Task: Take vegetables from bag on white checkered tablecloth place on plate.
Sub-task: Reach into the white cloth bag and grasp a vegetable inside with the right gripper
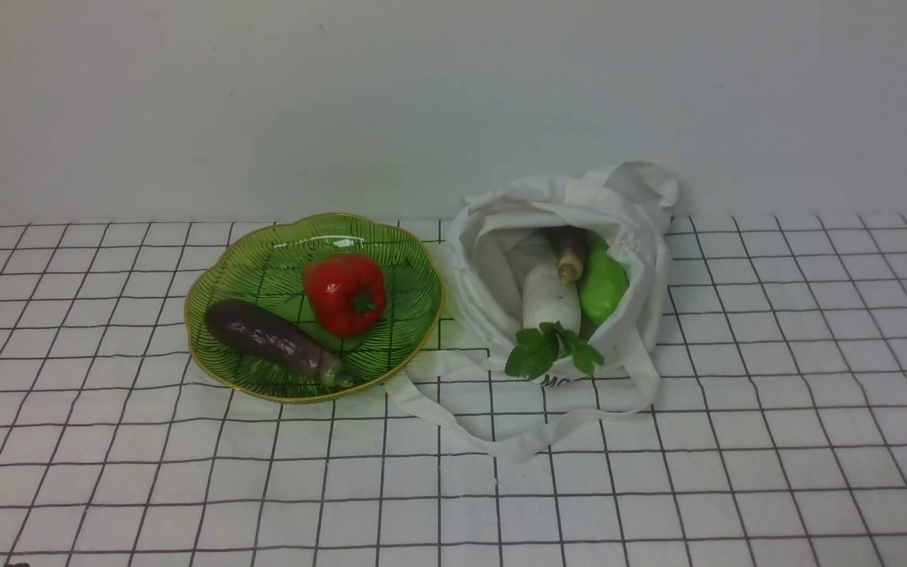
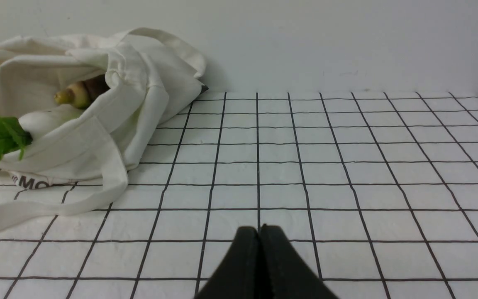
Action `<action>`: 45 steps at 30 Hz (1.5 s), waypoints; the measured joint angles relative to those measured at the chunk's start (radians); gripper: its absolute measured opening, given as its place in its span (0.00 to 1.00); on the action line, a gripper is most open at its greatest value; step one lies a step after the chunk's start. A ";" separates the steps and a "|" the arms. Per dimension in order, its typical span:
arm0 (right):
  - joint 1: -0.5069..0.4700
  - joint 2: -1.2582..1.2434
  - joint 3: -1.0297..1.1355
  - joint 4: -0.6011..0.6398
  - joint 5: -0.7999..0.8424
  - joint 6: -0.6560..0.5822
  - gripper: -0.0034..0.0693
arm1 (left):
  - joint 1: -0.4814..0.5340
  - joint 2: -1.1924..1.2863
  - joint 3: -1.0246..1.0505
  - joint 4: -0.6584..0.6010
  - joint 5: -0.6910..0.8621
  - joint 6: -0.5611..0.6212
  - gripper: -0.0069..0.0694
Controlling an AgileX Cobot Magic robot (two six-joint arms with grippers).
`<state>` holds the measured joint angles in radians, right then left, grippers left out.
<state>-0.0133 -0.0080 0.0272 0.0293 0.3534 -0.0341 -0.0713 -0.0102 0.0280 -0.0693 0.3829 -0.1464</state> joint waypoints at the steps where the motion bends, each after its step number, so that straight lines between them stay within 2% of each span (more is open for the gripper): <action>1: 0.000 0.000 0.000 -0.001 0.000 0.000 0.03 | 0.000 0.000 0.000 0.000 0.000 0.000 0.08; 5: 0.000 0.000 0.000 0.011 0.000 0.006 0.03 | 0.000 0.000 0.000 0.000 0.000 0.000 0.08; 8: 0.000 0.000 0.000 0.111 -0.012 0.057 0.03 | 0.000 0.000 0.000 0.000 0.000 0.000 0.08; 9: 0.000 0.000 0.002 0.216 -0.029 0.110 0.03 | 0.000 0.000 0.000 0.000 0.000 0.000 0.08; 10: 0.000 0.000 0.002 0.248 -0.035 0.127 0.03 | 0.000 0.000 0.000 0.000 0.000 0.000 0.08; 11: 0.000 0.000 0.002 0.377 -0.064 0.187 0.03 | 0.000 0.000 0.000 0.000 0.000 0.000 0.08; 13: 0.000 0.000 0.002 0.521 -0.090 0.236 0.03 | 0.000 0.000 0.000 0.000 0.000 0.000 0.08; 16: 0.000 0.000 0.002 0.651 -0.115 0.257 0.03 | 0.000 0.000 0.000 0.000 0.000 0.000 0.08; 19: 0.000 0.000 0.002 0.709 -0.129 0.254 0.03 | 0.000 0.000 0.000 0.000 0.000 0.000 0.08; 23: 0.014 0.000 -0.056 0.679 -0.036 0.155 0.03 | 0.000 0.000 0.000 0.000 0.000 0.000 0.08; 25: 0.024 0.029 -0.215 0.579 0.057 0.053 0.03 | 0.000 0.000 0.000 0.000 0.000 0.000 0.08; 27: 0.024 0.120 -0.337 0.473 0.133 0.026 0.03 | 0.000 0.000 0.000 0.000 0.000 0.000 0.08; 30: 0.024 0.306 -0.505 0.291 0.302 0.024 0.03 | 0.000 0.000 0.000 0.000 0.000 0.000 0.08; 33: 0.024 0.564 -0.636 0.129 0.511 0.081 0.03 | 0.000 0.000 0.000 0.000 0.000 0.000 0.08; 35: 0.031 0.732 -0.688 0.111 0.591 0.083 0.03 | 0.000 0.000 0.000 0.000 0.000 0.000 0.08; 38: 0.066 0.923 -0.738 0.178 0.619 0.029 0.03 | 0.000 0.000 0.000 0.000 0.000 0.000 0.08; 41: 0.167 1.097 -0.805 0.269 0.589 -0.019 0.03 | 0.000 0.000 0.000 0.000 0.000 0.000 0.08; 45: 0.295 1.252 -0.914 0.244 0.523 0.040 0.03 | 0.000 0.000 0.000 0.000 0.000 0.000 0.08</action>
<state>0.2821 1.2440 -0.8865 0.2731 0.8769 0.0055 -0.0713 -0.0102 0.0280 -0.0693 0.3829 -0.1464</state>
